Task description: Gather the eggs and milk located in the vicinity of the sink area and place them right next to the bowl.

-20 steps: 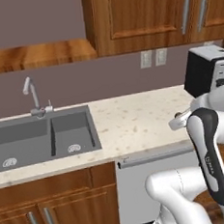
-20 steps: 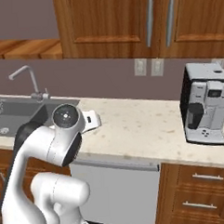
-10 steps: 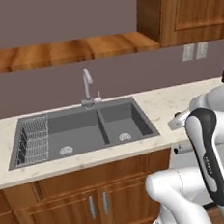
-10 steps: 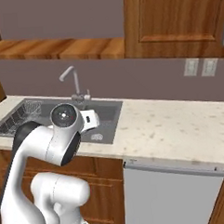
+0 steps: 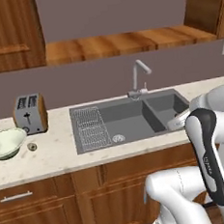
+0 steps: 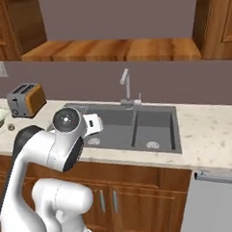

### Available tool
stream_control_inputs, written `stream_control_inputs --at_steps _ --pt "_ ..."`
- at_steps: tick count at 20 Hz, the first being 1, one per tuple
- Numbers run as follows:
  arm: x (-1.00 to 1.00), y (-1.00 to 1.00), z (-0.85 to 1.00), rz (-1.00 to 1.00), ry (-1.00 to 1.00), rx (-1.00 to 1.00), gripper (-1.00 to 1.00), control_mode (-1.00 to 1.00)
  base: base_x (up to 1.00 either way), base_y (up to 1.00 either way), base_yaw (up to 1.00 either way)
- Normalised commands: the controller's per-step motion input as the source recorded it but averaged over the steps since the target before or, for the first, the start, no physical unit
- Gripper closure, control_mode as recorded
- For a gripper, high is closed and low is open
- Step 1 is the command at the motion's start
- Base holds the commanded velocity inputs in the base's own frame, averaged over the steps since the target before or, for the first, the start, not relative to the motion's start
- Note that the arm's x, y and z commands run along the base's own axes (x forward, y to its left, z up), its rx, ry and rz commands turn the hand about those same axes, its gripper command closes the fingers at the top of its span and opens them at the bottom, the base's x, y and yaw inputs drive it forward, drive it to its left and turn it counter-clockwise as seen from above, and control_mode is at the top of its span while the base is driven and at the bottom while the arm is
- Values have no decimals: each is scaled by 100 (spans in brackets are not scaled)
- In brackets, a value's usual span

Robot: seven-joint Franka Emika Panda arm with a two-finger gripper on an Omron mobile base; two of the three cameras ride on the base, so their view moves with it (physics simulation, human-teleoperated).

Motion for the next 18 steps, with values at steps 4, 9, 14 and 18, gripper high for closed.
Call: stream_control_inputs --at_steps 4,9,14,18 --pt "0 0 0 0 0 0 100 100 0 100 0" --pt "0 0 0 0 0 0 100 100 0 100 0" --pt "0 0 0 0 0 0 100 100 0 100 0" --pt "0 0 0 0 0 0 100 100 0 100 0"
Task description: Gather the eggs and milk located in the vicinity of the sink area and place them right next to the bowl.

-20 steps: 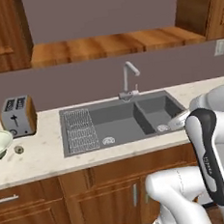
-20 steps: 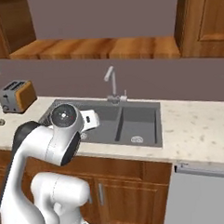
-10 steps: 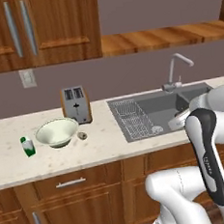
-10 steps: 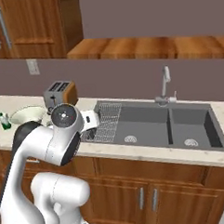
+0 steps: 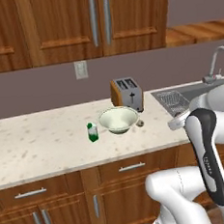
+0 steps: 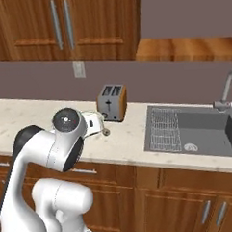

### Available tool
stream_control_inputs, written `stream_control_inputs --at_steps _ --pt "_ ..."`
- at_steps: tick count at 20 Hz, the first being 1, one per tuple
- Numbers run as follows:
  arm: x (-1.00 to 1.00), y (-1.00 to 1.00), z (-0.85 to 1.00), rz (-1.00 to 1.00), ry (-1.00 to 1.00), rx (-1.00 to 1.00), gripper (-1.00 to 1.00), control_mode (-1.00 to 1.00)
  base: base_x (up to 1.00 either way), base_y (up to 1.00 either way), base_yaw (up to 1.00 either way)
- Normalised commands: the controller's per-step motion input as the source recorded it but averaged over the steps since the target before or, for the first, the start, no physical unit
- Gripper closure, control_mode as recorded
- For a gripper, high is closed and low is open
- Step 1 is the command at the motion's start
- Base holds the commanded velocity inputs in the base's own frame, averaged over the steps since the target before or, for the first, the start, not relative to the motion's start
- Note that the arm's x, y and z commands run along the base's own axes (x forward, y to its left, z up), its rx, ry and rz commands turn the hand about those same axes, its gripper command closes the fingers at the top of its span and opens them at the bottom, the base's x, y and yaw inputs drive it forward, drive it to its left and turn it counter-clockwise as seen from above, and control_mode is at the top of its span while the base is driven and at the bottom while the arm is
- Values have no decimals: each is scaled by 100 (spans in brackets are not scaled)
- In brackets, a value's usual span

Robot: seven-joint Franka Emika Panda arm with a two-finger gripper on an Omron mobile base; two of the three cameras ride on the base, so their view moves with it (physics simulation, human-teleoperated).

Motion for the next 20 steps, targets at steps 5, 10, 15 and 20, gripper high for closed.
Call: stream_control_inputs --at_steps 5,10,15,20 --pt "0 0 0 0 0 0 100 100 1 49 0" --pt "0 0 0 0 0 0 100 100 23 -6 0" --pt "0 0 0 0 0 0 100 100 47 -31 0" --pt "0 0 0 0 0 0 100 100 62 -8 0"
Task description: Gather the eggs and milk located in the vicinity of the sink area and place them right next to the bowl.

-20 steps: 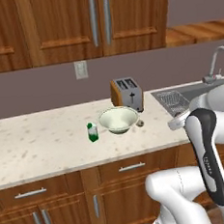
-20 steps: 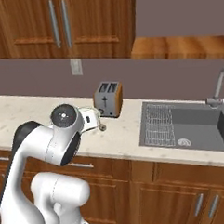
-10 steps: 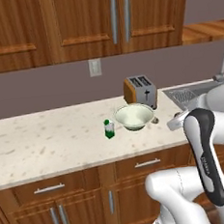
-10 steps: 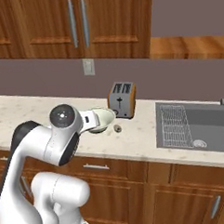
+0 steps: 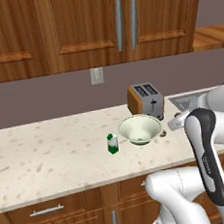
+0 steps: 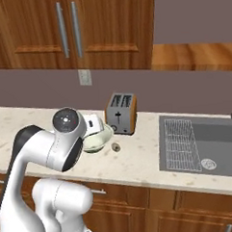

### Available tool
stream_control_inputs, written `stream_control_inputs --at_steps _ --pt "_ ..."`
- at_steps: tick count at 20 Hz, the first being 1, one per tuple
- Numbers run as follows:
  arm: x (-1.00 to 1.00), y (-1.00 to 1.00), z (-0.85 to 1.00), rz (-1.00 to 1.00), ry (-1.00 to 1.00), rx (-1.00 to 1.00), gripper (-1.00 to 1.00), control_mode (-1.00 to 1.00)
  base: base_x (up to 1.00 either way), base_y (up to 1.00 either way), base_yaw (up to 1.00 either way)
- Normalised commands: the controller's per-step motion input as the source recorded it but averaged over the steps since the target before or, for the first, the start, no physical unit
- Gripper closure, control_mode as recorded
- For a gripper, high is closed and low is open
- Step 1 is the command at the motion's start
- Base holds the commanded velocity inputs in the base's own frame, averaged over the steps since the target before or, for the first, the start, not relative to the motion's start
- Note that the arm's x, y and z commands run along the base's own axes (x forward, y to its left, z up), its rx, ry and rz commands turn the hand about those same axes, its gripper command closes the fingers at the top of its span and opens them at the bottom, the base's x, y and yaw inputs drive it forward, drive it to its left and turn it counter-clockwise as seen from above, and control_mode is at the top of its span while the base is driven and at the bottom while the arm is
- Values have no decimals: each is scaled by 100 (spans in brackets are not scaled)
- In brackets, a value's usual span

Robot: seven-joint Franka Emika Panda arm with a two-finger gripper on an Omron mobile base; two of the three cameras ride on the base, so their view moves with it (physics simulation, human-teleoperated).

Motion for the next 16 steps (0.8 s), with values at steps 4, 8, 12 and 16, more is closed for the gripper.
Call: stream_control_inputs --at_steps 4,8,12,16 --pt "0 0 0 0 0 0 100 100 30 -1 0" --pt "0 0 0 0 0 0 100 100 10 0 0" --pt "0 0 0 0 0 0 100 100 0 0 0" --pt "0 0 0 0 2 0 100 -100 0 0 0"
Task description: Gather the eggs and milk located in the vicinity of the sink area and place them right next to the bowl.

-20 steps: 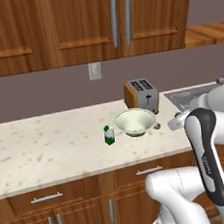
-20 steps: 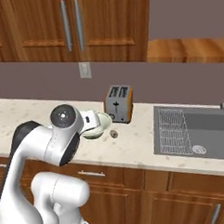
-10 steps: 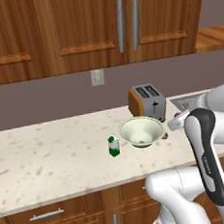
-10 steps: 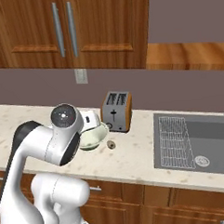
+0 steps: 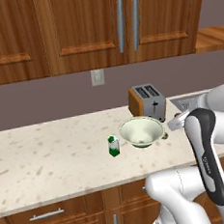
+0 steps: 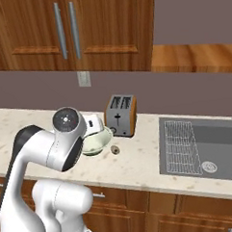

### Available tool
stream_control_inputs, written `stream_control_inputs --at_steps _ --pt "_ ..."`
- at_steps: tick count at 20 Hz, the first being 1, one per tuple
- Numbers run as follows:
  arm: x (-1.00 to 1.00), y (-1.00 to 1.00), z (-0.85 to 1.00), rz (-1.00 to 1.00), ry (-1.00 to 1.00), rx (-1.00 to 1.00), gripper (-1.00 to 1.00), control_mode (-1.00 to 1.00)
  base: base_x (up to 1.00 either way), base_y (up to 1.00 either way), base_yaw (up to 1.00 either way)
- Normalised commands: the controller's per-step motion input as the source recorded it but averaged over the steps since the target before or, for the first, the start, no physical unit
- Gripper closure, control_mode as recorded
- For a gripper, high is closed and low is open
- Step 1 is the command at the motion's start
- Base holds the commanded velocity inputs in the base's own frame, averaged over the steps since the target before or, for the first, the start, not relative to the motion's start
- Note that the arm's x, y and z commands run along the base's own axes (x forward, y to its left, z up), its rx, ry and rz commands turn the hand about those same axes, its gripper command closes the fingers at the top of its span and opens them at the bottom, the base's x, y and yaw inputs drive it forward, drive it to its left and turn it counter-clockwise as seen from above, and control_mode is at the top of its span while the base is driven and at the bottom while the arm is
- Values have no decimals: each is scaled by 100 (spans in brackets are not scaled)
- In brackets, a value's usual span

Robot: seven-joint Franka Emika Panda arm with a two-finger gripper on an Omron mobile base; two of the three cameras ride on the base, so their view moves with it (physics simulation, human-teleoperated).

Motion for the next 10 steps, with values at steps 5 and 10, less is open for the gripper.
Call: stream_control_inputs --at_steps 5,10 --pt "0 0 -1 0 12 0 100 -100 0 0 0" --pt "0 -11 -10 0 10 0 100 -100 0 0 0"
